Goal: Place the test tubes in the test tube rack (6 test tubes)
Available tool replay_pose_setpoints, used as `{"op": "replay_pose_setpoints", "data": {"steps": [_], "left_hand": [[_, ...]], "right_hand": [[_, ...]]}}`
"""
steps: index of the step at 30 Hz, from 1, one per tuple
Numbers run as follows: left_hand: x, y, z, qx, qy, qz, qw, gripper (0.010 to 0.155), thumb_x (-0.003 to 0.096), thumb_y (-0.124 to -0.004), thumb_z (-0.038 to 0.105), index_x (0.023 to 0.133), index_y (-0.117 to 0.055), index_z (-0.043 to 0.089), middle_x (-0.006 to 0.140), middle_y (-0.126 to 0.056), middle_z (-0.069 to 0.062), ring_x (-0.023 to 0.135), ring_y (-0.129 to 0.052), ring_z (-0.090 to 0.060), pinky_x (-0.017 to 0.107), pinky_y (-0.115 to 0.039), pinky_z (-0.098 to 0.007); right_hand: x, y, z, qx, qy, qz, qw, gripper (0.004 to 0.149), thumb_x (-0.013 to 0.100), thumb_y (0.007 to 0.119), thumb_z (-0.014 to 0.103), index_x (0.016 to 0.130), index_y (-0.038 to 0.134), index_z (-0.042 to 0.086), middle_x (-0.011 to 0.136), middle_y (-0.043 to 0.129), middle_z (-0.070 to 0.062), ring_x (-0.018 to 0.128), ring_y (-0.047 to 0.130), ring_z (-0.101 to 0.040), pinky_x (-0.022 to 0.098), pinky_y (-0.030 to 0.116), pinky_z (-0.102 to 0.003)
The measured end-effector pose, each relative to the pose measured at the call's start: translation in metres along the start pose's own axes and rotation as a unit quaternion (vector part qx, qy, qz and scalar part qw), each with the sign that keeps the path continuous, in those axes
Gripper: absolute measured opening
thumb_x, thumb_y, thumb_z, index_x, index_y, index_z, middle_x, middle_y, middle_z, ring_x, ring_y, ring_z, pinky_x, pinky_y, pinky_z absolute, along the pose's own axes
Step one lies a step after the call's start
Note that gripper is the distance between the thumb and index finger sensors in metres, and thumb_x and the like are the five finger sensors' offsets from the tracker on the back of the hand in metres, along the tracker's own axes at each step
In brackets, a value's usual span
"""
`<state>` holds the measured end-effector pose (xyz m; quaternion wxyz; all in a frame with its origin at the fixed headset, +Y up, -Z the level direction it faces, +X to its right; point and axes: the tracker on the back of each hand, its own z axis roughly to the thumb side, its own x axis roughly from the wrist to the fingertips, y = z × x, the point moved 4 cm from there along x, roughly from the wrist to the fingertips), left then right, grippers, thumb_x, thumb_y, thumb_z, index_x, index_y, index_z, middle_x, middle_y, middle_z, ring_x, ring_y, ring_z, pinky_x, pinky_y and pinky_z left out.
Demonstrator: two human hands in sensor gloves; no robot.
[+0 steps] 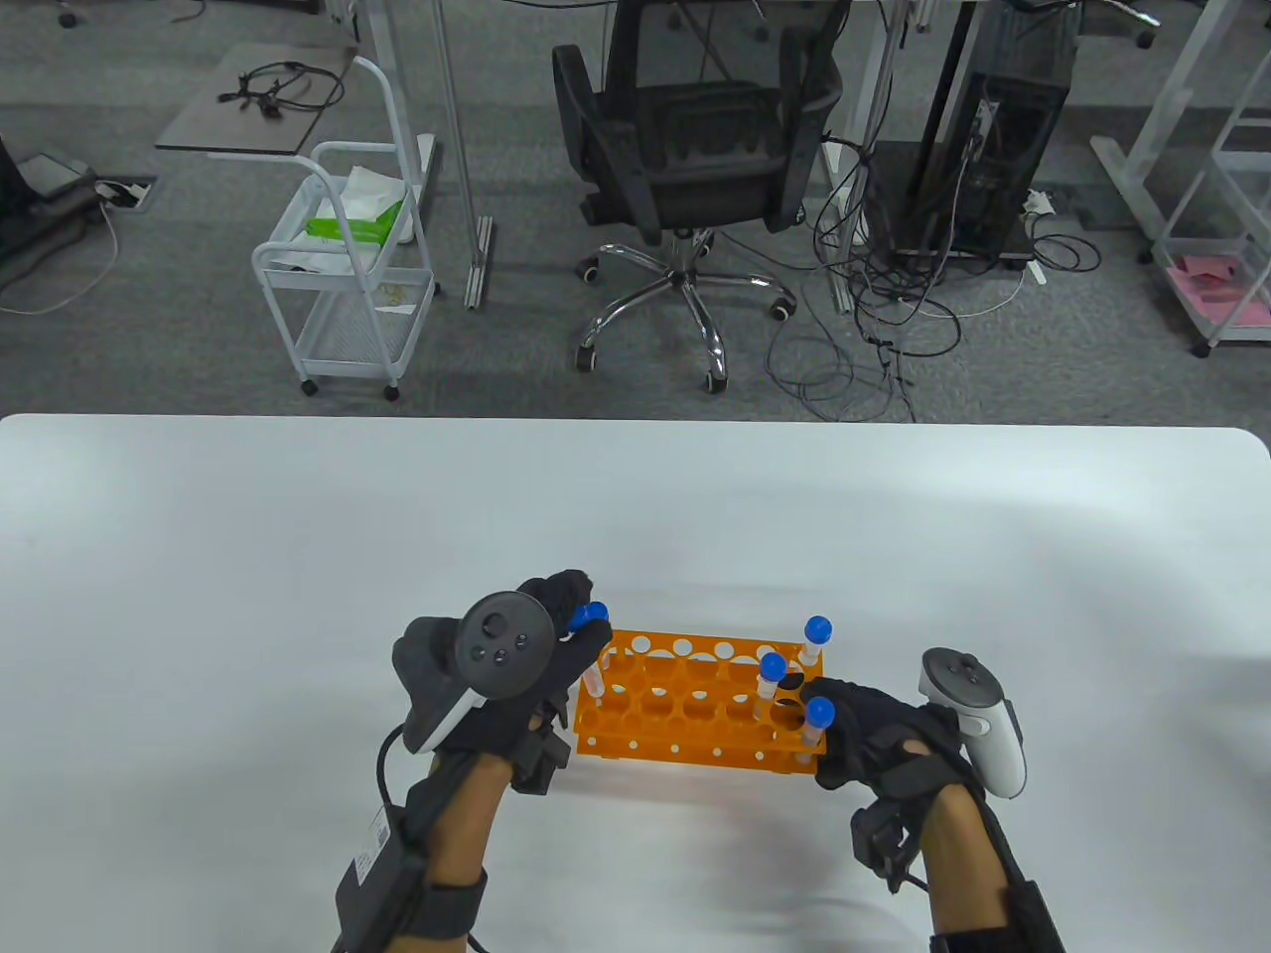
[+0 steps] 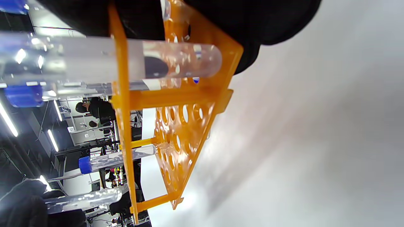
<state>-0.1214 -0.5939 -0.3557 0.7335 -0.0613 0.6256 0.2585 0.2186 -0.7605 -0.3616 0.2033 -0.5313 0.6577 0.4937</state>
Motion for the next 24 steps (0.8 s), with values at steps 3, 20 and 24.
{"op": "replay_pose_setpoints", "data": {"steps": [3, 20, 24], "left_hand": [[0.000, -0.003, 0.006, 0.004, -0.011, 0.000, 1.000, 0.055, 0.0370, -0.091, 0.046, 0.085, -0.082, 0.022, 0.070, -0.100, -0.005, 0.038, -0.105, -0.015, 0.030, -0.090, -0.038], [0.000, -0.024, 0.026, 0.031, -0.043, -0.047, 0.998, 0.056, 0.0355, -0.094, 0.045, 0.086, -0.082, 0.022, 0.075, -0.100, -0.005, 0.038, -0.105, -0.014, 0.030, -0.090, -0.038], [0.000, -0.034, 0.030, 0.046, -0.049, -0.064, 0.996, 0.056, 0.0361, -0.093, 0.045, 0.086, -0.082, 0.022, 0.075, -0.100, -0.006, 0.038, -0.106, -0.014, 0.030, -0.090, -0.038]], "right_hand": [[0.000, 0.000, 0.000, 0.000, 0.000, 0.000, 1.000, 0.051, 0.054, 0.064, 0.057, 0.098, 0.072, 0.032, 0.102, 0.072, -0.015, 0.076, 0.087, -0.033, 0.055, 0.073, -0.052], [0.001, -0.001, 0.000, -0.001, -0.001, -0.002, 1.000, 0.052, 0.054, 0.065, 0.057, 0.098, 0.073, 0.032, 0.102, 0.072, -0.015, 0.076, 0.087, -0.034, 0.055, 0.073, -0.053], [0.001, -0.001, 0.000, 0.000, -0.001, -0.002, 1.000, 0.052, 0.054, 0.065, 0.057, 0.098, 0.072, 0.032, 0.102, 0.072, -0.015, 0.076, 0.087, -0.034, 0.055, 0.073, -0.053]]}}
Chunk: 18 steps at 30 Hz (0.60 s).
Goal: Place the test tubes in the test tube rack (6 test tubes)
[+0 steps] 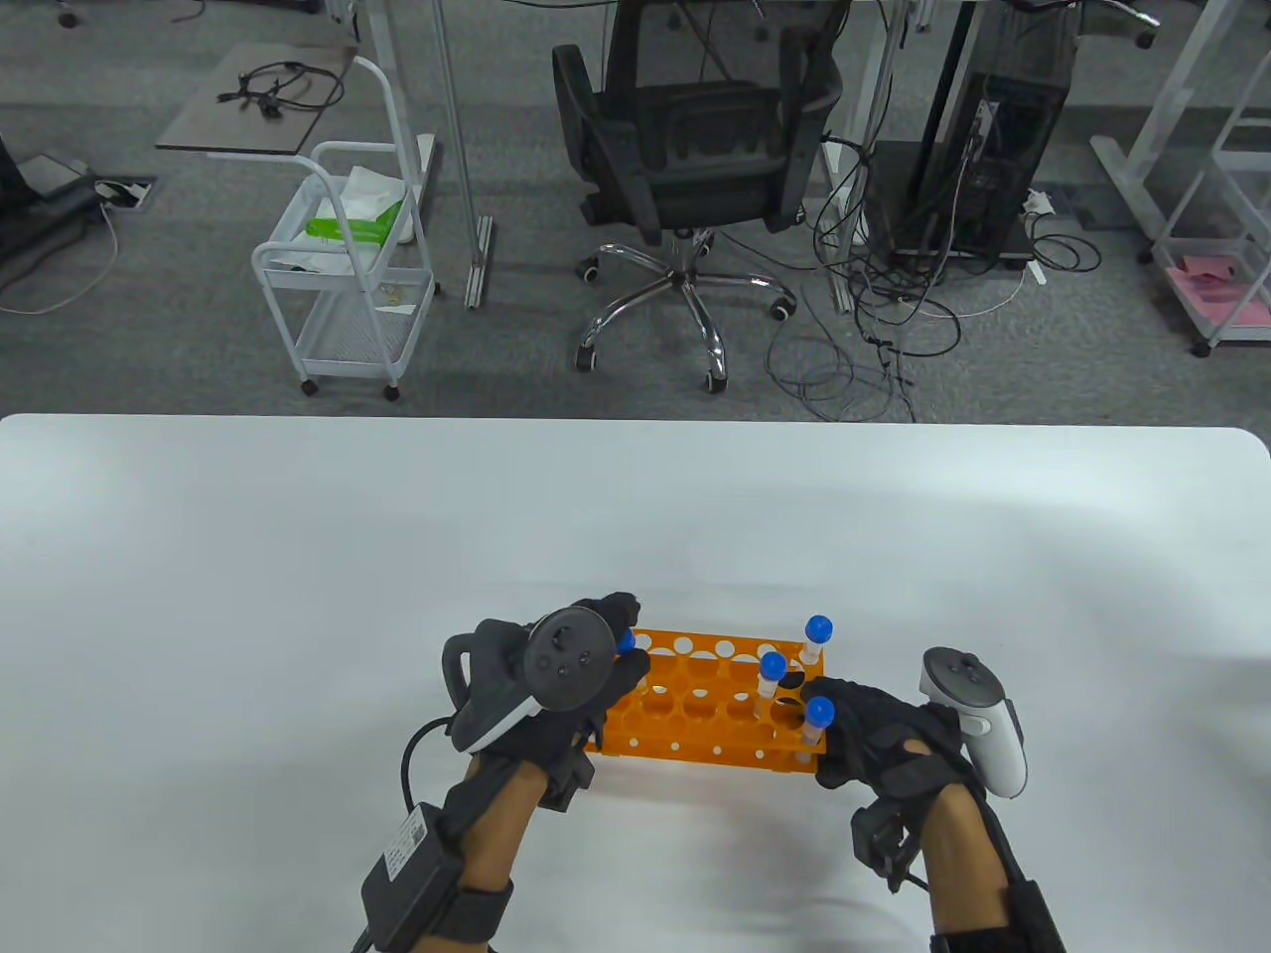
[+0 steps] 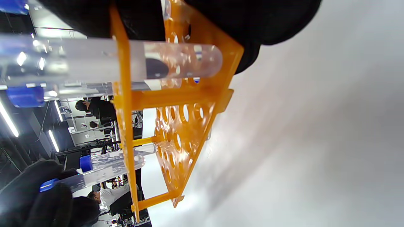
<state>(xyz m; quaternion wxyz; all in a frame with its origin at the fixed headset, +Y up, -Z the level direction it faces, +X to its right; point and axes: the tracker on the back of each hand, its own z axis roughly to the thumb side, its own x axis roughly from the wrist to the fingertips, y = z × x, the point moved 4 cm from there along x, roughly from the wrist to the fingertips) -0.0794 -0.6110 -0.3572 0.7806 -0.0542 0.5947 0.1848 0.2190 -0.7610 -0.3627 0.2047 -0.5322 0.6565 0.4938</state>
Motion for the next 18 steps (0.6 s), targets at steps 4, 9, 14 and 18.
{"op": "replay_pose_setpoints", "data": {"steps": [4, 9, 14, 18], "left_hand": [[0.001, -0.009, 0.005, 0.015, -0.004, -0.016, 1.000, 0.056, 0.0363, -0.093, 0.046, 0.086, -0.082, 0.022, 0.076, -0.100, -0.006, 0.038, -0.106, -0.015, 0.031, -0.090, -0.038], [0.002, -0.013, 0.007, 0.017, -0.005, -0.024, 1.000, 0.057, 0.0361, -0.093, 0.046, 0.086, -0.082, 0.022, 0.076, -0.099, -0.006, 0.039, -0.106, -0.015, 0.031, -0.090, -0.038], [0.002, -0.017, 0.007, 0.022, -0.004, -0.035, 0.999, 0.056, 0.0369, -0.092, 0.046, 0.087, -0.082, 0.022, 0.077, -0.099, -0.006, 0.040, -0.105, -0.016, 0.032, -0.089, -0.039], [0.003, -0.019, 0.008, 0.023, -0.004, -0.038, 0.999, 0.056, 0.0372, -0.091, 0.046, 0.087, -0.081, 0.022, 0.077, -0.098, -0.006, 0.041, -0.105, -0.016, 0.032, -0.089, -0.039]], "right_hand": [[0.000, 0.000, 0.000, 0.001, 0.000, -0.001, 1.000, 0.052, 0.054, 0.065, 0.057, 0.098, 0.072, 0.032, 0.102, 0.072, -0.015, 0.076, 0.087, -0.034, 0.055, 0.073, -0.053], [0.000, -0.001, 0.000, 0.001, 0.000, -0.002, 1.000, 0.052, 0.054, 0.065, 0.057, 0.098, 0.073, 0.032, 0.102, 0.072, -0.015, 0.076, 0.087, -0.034, 0.055, 0.073, -0.053], [0.000, -0.001, 0.000, 0.002, 0.001, -0.002, 1.000, 0.052, 0.054, 0.065, 0.057, 0.098, 0.072, 0.032, 0.102, 0.072, -0.016, 0.076, 0.087, -0.034, 0.055, 0.073, -0.053], [0.000, -0.001, -0.001, 0.001, 0.001, -0.003, 1.000, 0.052, 0.054, 0.065, 0.057, 0.098, 0.072, 0.032, 0.102, 0.072, -0.016, 0.076, 0.087, -0.034, 0.055, 0.073, -0.053]]}}
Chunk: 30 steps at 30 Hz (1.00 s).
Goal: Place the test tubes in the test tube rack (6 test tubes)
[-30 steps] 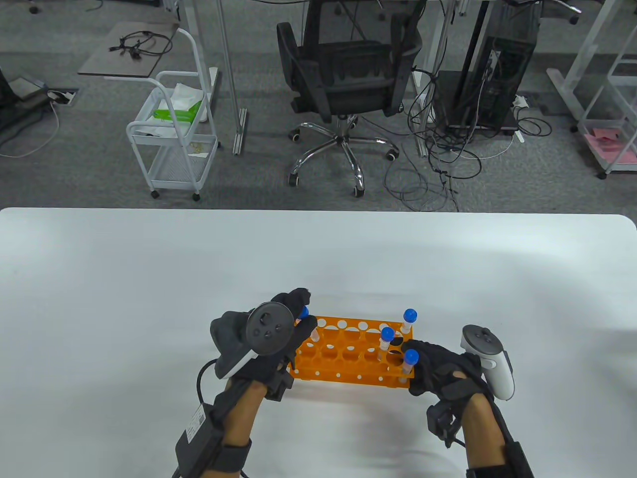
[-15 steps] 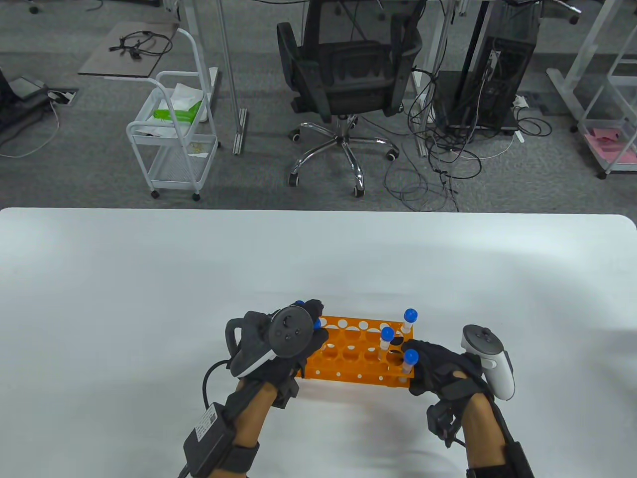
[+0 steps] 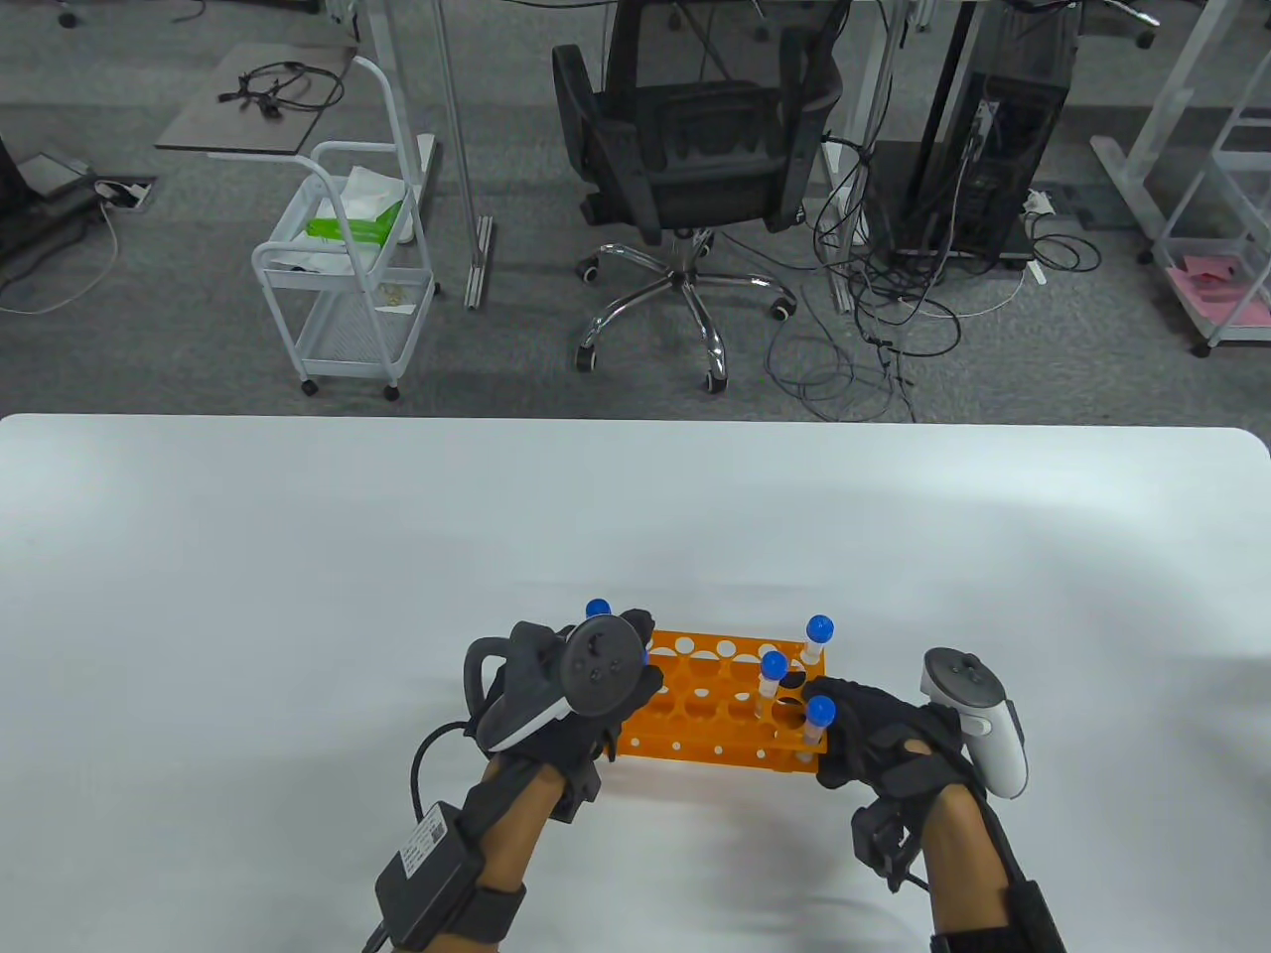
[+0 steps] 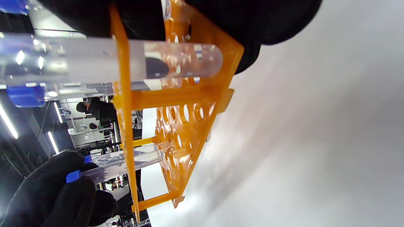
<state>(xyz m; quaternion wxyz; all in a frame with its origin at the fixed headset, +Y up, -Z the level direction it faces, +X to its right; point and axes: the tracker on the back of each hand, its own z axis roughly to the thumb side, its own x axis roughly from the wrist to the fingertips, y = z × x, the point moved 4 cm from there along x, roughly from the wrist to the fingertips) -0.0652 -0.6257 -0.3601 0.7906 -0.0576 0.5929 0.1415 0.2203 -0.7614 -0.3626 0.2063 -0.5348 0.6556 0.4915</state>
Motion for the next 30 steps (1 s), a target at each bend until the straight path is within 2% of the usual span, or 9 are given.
{"op": "replay_pose_setpoints", "data": {"steps": [7, 13, 18, 22, 26, 30], "left_hand": [[0.000, -0.003, 0.001, -0.007, 0.001, -0.008, 1.000, 0.058, 0.0393, -0.088, 0.047, 0.092, -0.077, 0.023, 0.082, -0.095, -0.007, 0.043, -0.104, -0.018, 0.034, -0.088, -0.040], [-0.004, 0.014, -0.004, -0.045, 0.003, 0.034, 0.998, 0.059, 0.0400, -0.082, 0.052, 0.092, -0.078, 0.023, 0.083, -0.094, -0.008, 0.043, -0.104, -0.020, 0.033, -0.087, -0.042], [-0.007, 0.026, -0.022, -0.099, 0.023, 0.065, 0.993, 0.058, 0.0412, -0.079, 0.053, 0.092, -0.079, 0.023, 0.085, -0.093, -0.009, 0.049, -0.104, -0.023, 0.036, -0.087, -0.044], [-0.006, 0.026, -0.048, -0.133, 0.053, 0.079, 0.987, 0.058, 0.0416, -0.077, 0.054, 0.091, -0.079, 0.024, 0.086, -0.093, -0.009, 0.061, -0.105, -0.025, 0.041, -0.088, -0.045], [0.000, 0.005, -0.080, -0.167, 0.090, 0.067, 0.980, 0.057, 0.0421, -0.076, 0.053, 0.091, -0.080, 0.023, 0.087, -0.092, -0.010, 0.068, -0.102, -0.026, 0.045, -0.087, -0.047], [0.012, -0.038, -0.103, -0.171, 0.116, 0.011, 0.978, 0.055, 0.0433, -0.076, 0.050, 0.092, -0.080, 0.024, 0.091, -0.089, -0.009, 0.075, -0.098, -0.028, 0.050, -0.084, -0.049]], "right_hand": [[0.000, 0.000, 0.000, 0.000, 0.000, -0.002, 1.000, 0.052, 0.053, 0.065, 0.057, 0.098, 0.072, 0.032, 0.102, 0.072, -0.016, 0.076, 0.087, -0.034, 0.055, 0.073, -0.053], [0.001, -0.005, -0.006, 0.028, 0.003, -0.001, 1.000, 0.052, 0.054, 0.065, 0.057, 0.099, 0.072, 0.032, 0.102, 0.071, -0.016, 0.076, 0.087, -0.034, 0.055, 0.073, -0.053], [-0.001, -0.011, -0.008, 0.041, 0.002, -0.010, 0.999, 0.052, 0.054, 0.065, 0.057, 0.099, 0.072, 0.032, 0.102, 0.071, -0.016, 0.077, 0.087, -0.034, 0.055, 0.073, -0.053], [-0.003, -0.017, -0.007, 0.049, -0.004, -0.026, 0.998, 0.052, 0.053, 0.065, 0.057, 0.098, 0.072, 0.032, 0.102, 0.071, -0.016, 0.077, 0.087, -0.034, 0.055, 0.073, -0.053], [-0.008, -0.026, -0.007, 0.058, 0.000, -0.045, 0.997, 0.052, 0.054, 0.064, 0.057, 0.099, 0.071, 0.032, 0.102, 0.071, -0.016, 0.077, 0.086, -0.034, 0.055, 0.073, -0.053], [-0.012, -0.038, -0.011, 0.064, 0.011, -0.073, 0.995, 0.052, 0.054, 0.064, 0.057, 0.099, 0.071, 0.032, 0.103, 0.070, -0.015, 0.077, 0.086, -0.034, 0.055, 0.073, -0.052]]}}
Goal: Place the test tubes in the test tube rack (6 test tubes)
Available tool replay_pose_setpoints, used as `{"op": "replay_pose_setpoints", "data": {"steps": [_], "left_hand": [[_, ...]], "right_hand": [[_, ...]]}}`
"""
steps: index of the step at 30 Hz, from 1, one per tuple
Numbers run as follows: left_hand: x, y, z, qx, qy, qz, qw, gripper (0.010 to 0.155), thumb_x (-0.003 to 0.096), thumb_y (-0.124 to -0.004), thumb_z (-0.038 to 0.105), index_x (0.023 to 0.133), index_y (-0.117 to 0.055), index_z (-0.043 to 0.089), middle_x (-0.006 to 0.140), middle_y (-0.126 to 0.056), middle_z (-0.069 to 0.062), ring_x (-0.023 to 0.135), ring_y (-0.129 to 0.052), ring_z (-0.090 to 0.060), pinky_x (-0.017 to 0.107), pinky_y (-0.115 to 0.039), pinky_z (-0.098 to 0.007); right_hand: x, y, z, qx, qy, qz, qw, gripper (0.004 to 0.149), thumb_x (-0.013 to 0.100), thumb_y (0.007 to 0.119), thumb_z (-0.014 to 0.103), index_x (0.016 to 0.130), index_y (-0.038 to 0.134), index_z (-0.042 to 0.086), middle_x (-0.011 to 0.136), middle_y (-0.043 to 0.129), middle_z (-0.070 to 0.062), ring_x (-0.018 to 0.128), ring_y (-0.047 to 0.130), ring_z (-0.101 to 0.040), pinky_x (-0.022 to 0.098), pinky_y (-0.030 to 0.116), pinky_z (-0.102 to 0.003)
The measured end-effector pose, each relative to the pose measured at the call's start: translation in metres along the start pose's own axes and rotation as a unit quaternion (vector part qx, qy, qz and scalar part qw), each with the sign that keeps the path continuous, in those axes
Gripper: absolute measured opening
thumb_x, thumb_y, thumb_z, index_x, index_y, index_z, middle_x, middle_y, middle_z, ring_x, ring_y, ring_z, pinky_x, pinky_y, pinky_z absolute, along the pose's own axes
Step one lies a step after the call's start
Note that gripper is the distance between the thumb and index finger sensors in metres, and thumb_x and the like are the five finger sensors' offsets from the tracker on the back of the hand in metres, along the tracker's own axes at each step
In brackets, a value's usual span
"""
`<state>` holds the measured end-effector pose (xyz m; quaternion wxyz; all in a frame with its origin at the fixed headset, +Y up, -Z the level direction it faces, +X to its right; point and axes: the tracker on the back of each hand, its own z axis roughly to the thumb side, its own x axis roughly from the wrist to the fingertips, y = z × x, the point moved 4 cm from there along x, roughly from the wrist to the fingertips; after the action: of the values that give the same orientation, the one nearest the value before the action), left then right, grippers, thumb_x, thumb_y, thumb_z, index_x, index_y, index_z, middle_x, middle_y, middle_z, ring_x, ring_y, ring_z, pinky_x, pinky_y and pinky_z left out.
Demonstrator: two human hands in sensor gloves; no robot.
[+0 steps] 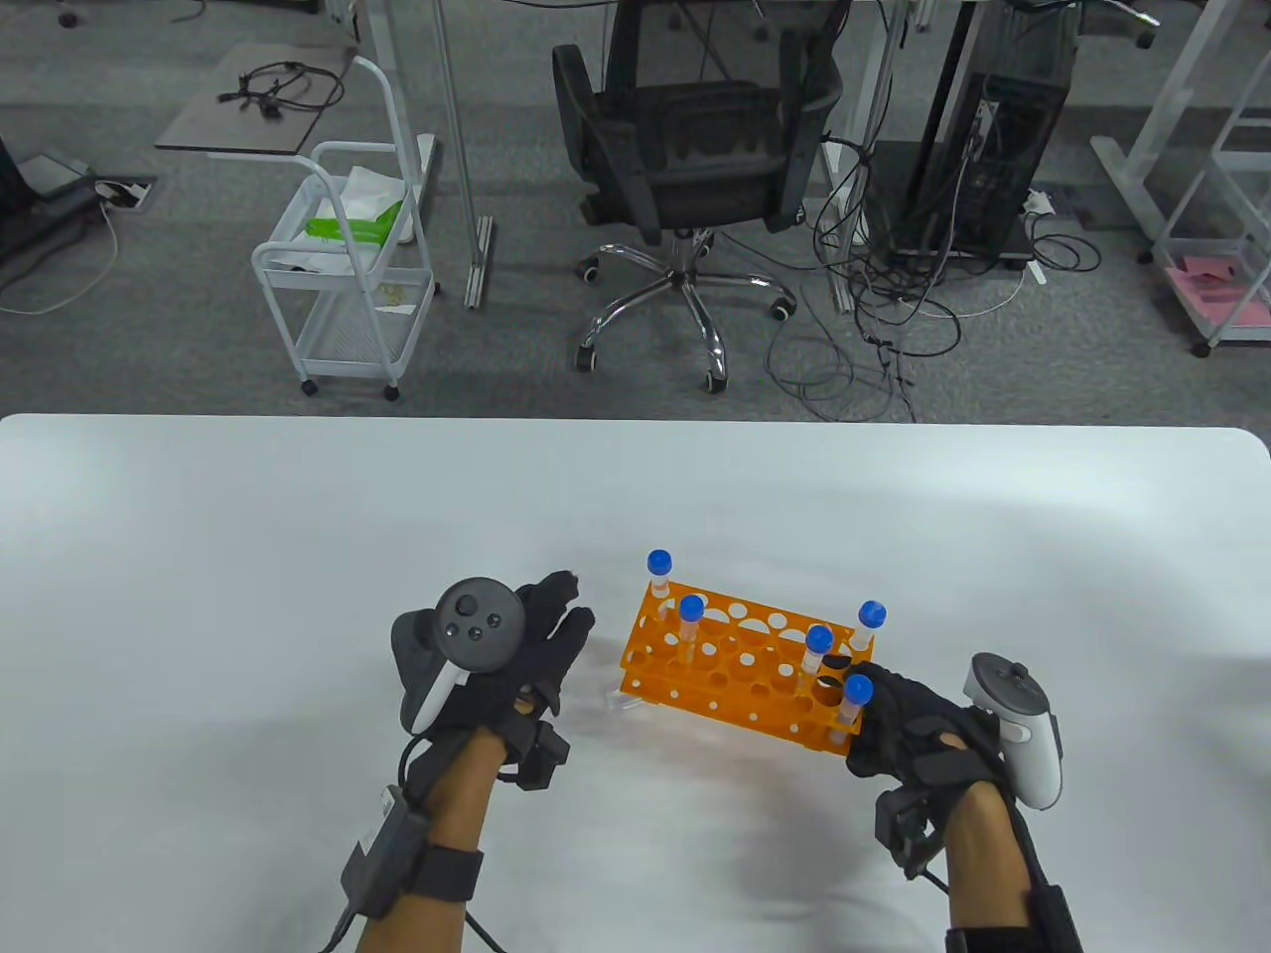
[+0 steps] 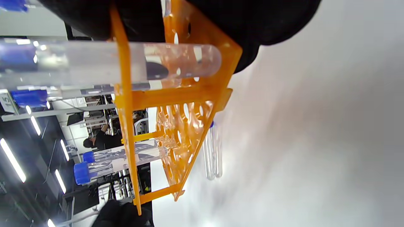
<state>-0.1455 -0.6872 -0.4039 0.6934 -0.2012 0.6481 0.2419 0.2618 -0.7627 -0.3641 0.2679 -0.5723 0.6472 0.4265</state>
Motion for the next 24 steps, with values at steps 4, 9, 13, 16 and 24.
{"op": "replay_pose_setpoints", "data": {"steps": [4, 9, 13, 16, 24], "left_hand": [[0.017, -0.041, -0.007, 0.010, 0.009, -0.095, 0.995, 0.054, 0.0422, -0.080, 0.047, 0.092, -0.081, 0.026, 0.097, -0.082, -0.008, 0.083, -0.089, -0.029, 0.057, -0.076, -0.053], [0.027, -0.069, 0.009, 0.072, -0.018, -0.120, 0.990, 0.056, 0.0396, -0.084, 0.048, 0.092, -0.080, 0.029, 0.098, -0.081, -0.006, 0.082, -0.089, -0.026, 0.054, -0.079, -0.051], [0.032, -0.091, 0.022, 0.084, -0.040, -0.140, 0.986, 0.060, 0.0389, -0.085, 0.049, 0.094, -0.076, 0.027, 0.095, -0.081, -0.007, 0.080, -0.087, -0.026, 0.054, -0.078, -0.050], [0.035, -0.113, 0.035, 0.097, -0.060, -0.157, 0.981, 0.060, 0.0388, -0.085, 0.048, 0.094, -0.076, 0.025, 0.092, -0.083, -0.007, 0.077, -0.088, -0.025, 0.056, -0.075, -0.051], [0.041, -0.142, 0.060, 0.162, -0.099, -0.157, 0.969, 0.062, 0.0365, -0.089, 0.047, 0.093, -0.076, 0.027, 0.090, -0.086, -0.005, 0.073, -0.092, -0.023, 0.056, -0.075, -0.052]], "right_hand": [[-0.003, -0.014, -0.004, 0.007, 0.005, -0.023, 1.000, 0.051, 0.054, 0.065, 0.057, 0.098, 0.072, 0.032, 0.103, 0.071, -0.015, 0.077, 0.087, -0.034, 0.054, 0.073, -0.052], [-0.007, -0.032, -0.006, 0.021, 0.005, -0.057, 0.998, 0.051, 0.053, 0.066, 0.056, 0.098, 0.073, 0.032, 0.102, 0.071, -0.015, 0.076, 0.087, -0.034, 0.054, 0.073, -0.053], [-0.010, -0.044, -0.008, 0.033, 0.004, -0.075, 0.997, 0.051, 0.053, 0.065, 0.056, 0.098, 0.072, 0.032, 0.103, 0.071, -0.015, 0.077, 0.086, -0.034, 0.054, 0.073, -0.053], [-0.012, -0.054, -0.012, 0.049, 0.004, -0.093, 0.994, 0.051, 0.053, 0.066, 0.056, 0.097, 0.073, 0.032, 0.103, 0.071, -0.015, 0.077, 0.086, -0.035, 0.054, 0.073, -0.053], [-0.014, -0.064, -0.018, 0.059, 0.009, -0.111, 0.992, 0.051, 0.053, 0.066, 0.056, 0.097, 0.073, 0.032, 0.103, 0.070, -0.015, 0.077, 0.086, -0.035, 0.054, 0.072, -0.053]]}}
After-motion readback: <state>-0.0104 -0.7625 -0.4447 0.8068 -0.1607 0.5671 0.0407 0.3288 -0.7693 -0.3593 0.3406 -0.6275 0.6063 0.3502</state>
